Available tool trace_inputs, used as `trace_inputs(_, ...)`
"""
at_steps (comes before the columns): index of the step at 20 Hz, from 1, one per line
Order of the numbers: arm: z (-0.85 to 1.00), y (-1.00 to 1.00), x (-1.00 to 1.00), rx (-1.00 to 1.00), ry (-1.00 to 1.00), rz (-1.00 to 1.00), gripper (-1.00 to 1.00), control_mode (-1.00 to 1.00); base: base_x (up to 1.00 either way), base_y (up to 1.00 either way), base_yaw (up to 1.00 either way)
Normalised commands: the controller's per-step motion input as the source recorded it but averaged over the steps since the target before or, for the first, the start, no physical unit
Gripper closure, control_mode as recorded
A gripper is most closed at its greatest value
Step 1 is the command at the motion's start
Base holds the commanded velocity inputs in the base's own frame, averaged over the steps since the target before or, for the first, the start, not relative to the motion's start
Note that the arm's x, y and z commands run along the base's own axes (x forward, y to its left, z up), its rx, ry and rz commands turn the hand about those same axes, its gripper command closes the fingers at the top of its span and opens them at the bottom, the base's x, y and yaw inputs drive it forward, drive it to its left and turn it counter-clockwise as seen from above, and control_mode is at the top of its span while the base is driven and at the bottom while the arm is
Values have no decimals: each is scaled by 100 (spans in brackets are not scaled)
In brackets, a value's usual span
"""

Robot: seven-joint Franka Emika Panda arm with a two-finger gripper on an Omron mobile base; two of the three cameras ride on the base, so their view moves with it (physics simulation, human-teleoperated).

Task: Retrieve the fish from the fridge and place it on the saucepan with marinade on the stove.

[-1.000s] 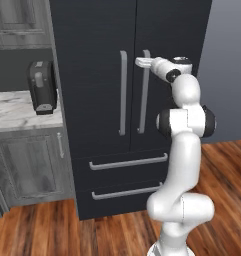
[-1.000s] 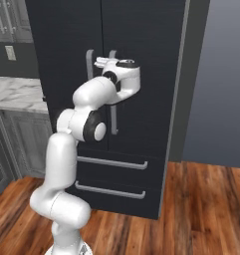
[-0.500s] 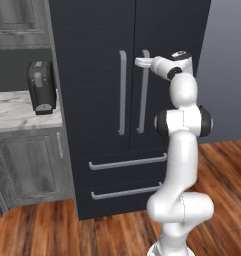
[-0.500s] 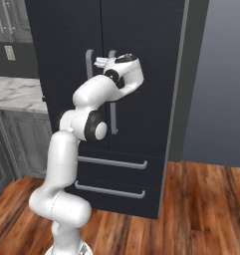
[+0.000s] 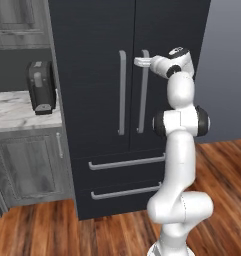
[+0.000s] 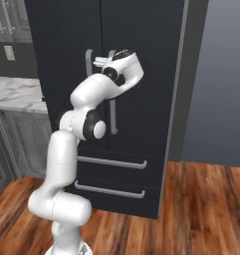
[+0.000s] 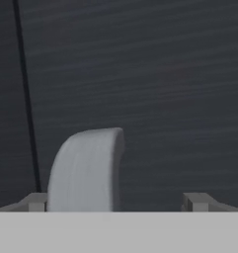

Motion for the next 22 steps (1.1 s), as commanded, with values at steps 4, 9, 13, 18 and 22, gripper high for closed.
trace_inputs(4, 0, 0, 0, 0, 0, 0, -100, -100, 0, 0, 0)
trace_inputs(9, 0, 0, 0, 0, 0, 0, 100, -100, 0, 0, 0)
trace_inputs(13, 0, 0, 0, 0, 0, 0, 100, -100, 0, 0, 0)
trace_inputs(18, 0, 0, 0, 0, 0, 0, 100, -100, 0, 0, 0)
trace_inputs(22, 0, 0, 0, 0, 0, 0, 100, -100, 0, 0, 0)
